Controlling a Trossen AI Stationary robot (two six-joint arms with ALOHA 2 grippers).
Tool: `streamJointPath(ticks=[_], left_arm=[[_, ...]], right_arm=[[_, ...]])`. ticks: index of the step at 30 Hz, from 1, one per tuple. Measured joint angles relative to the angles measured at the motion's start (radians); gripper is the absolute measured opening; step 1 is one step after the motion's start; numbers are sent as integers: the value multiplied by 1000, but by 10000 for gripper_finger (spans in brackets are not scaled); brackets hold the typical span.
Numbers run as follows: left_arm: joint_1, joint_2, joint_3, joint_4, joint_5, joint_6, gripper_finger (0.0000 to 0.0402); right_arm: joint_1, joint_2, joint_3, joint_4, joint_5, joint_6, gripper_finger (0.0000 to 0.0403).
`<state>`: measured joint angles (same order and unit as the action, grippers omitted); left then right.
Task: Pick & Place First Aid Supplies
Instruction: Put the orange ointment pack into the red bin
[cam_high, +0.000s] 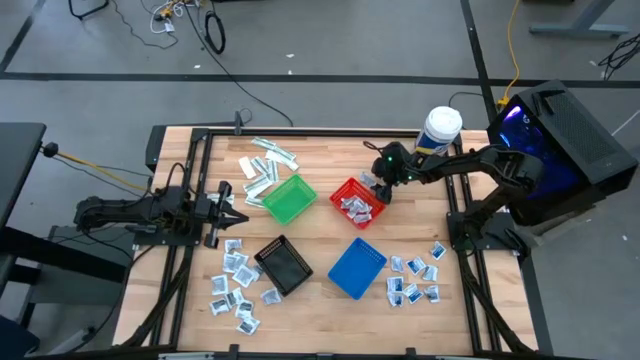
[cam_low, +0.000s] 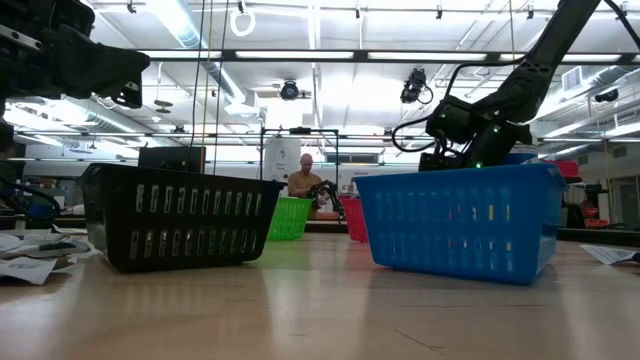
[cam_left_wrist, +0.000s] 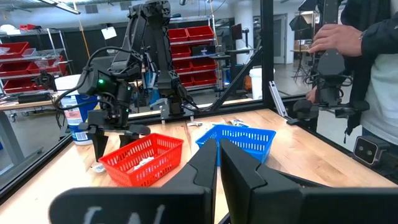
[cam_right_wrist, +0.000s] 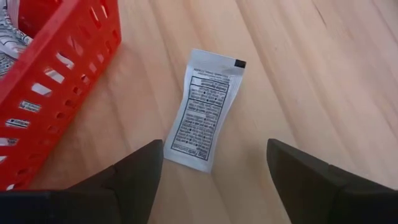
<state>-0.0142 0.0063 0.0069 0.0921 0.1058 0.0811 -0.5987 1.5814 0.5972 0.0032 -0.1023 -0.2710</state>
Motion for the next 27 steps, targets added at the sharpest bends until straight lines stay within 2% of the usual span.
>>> streamJointPath(ticks=[16,27], left_arm=[[0,0,0,0,0,0,25],[0,0,0,0,0,0,25]], right_arm=[[0,1,-1,-7,-16,0,139],[0,1,-1,-10,-14,0,60]])
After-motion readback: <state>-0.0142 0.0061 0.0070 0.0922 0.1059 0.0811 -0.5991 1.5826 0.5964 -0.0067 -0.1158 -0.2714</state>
